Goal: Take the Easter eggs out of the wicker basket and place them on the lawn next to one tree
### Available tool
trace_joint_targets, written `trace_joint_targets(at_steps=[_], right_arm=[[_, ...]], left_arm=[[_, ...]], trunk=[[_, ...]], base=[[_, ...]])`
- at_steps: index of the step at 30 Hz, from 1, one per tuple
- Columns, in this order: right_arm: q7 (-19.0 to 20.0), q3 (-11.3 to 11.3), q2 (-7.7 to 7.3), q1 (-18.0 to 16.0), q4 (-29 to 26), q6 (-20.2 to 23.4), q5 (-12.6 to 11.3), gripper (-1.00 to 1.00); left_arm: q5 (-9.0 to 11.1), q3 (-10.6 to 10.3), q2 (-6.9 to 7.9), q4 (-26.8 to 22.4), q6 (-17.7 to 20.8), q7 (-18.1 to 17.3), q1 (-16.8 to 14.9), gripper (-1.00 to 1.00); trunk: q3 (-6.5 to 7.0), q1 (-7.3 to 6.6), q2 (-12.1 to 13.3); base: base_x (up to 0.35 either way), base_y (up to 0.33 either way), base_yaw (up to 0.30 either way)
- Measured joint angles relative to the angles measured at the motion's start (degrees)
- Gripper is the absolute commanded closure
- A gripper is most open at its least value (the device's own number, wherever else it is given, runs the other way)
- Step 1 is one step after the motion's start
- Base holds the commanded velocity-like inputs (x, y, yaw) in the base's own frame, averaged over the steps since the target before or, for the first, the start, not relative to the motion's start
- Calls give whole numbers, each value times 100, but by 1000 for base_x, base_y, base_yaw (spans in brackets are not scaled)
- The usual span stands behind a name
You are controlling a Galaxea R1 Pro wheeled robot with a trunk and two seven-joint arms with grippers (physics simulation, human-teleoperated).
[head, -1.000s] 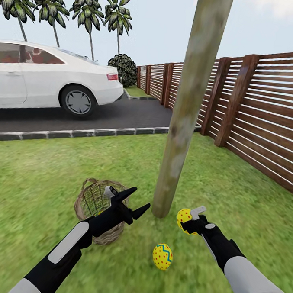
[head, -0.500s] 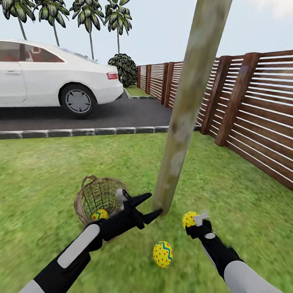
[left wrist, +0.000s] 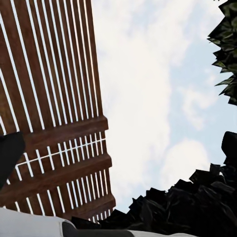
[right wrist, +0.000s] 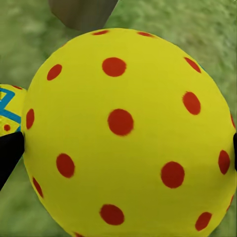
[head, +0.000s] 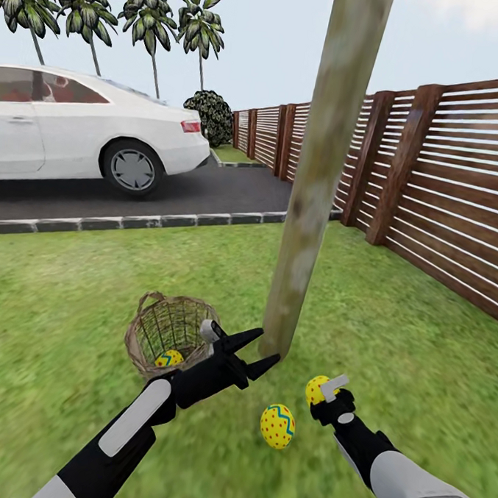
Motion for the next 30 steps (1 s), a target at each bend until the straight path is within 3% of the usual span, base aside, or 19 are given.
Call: trace_joint_targets(at_steps=[4,7,9,30], right_arm=[[2,-2,-18,0,-66,-89,18,100],[10,-1,-38,0,-82,-704,6,100],[11,-2,-30,0,-71,-799,9,100],[-273,-11,-24,0,25,-797,-48,100]], left_arm=[[0,0,0,1,0,5,0,-100],[0,0,0,6,0,5,0,-100],[0,0,-1,7,0,5,0,-100],[-8,-4,-13,16,0,14,0,-100]], trunk=[[-72,88,-160],[-126,154,-281],[-162,198,-361],[-547,621,-1127]], base=[[0,0,0],[0,0,0],[0,0,0],[0,0,0]])
